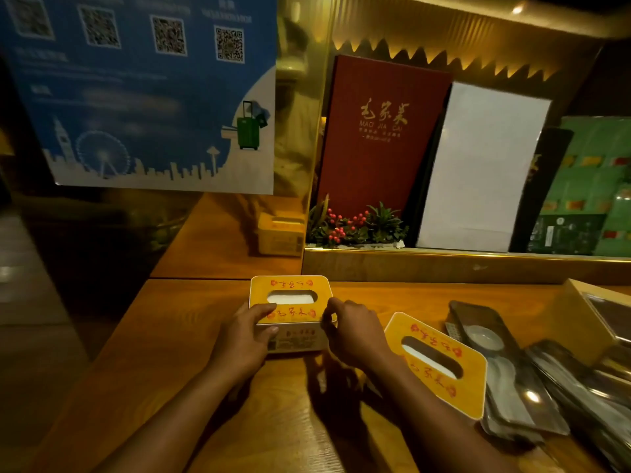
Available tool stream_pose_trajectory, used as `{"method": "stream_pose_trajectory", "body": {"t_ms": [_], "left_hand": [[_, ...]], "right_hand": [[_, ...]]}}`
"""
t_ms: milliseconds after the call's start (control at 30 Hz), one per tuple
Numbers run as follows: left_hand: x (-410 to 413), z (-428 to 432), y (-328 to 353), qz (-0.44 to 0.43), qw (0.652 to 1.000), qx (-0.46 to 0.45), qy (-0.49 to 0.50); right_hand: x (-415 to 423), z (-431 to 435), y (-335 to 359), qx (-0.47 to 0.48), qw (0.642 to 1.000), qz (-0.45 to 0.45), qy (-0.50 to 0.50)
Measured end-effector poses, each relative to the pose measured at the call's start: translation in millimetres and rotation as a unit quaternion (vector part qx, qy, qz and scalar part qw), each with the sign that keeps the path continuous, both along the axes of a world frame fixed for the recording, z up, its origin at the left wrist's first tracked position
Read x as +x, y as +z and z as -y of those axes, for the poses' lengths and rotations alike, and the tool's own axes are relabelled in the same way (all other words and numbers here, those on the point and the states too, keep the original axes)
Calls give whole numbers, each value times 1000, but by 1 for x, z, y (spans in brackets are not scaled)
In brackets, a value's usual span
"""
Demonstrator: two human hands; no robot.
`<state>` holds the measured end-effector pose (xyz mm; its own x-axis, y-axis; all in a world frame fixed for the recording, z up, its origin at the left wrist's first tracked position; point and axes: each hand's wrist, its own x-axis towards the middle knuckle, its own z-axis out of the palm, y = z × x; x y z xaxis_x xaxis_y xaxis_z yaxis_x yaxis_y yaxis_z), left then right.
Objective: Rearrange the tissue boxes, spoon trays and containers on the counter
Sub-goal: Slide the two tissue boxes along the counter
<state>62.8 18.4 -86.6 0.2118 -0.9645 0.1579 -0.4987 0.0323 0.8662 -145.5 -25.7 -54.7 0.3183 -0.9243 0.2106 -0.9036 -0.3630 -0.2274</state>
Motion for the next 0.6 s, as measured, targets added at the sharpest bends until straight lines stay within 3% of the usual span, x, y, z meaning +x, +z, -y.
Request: {"method": "stream_pose_trajectory", "body": {"t_ms": [200, 367, 467, 600], "left_hand": [[-2, 0, -2, -5, 1000, 8, -29], [-3, 2, -6, 69, 997, 14, -23], [-13, 4, 1, 135, 991, -12, -15], [-57, -1, 25, 228, 968, -99, -40]], "right_hand": [[-5, -14, 5, 6, 1000, -24, -3], [-24, -19, 12, 65, 998, -19, 19], [-60, -29, 27, 57, 996, 26, -61], [-123, -51, 32, 24, 980, -11, -199]]}}
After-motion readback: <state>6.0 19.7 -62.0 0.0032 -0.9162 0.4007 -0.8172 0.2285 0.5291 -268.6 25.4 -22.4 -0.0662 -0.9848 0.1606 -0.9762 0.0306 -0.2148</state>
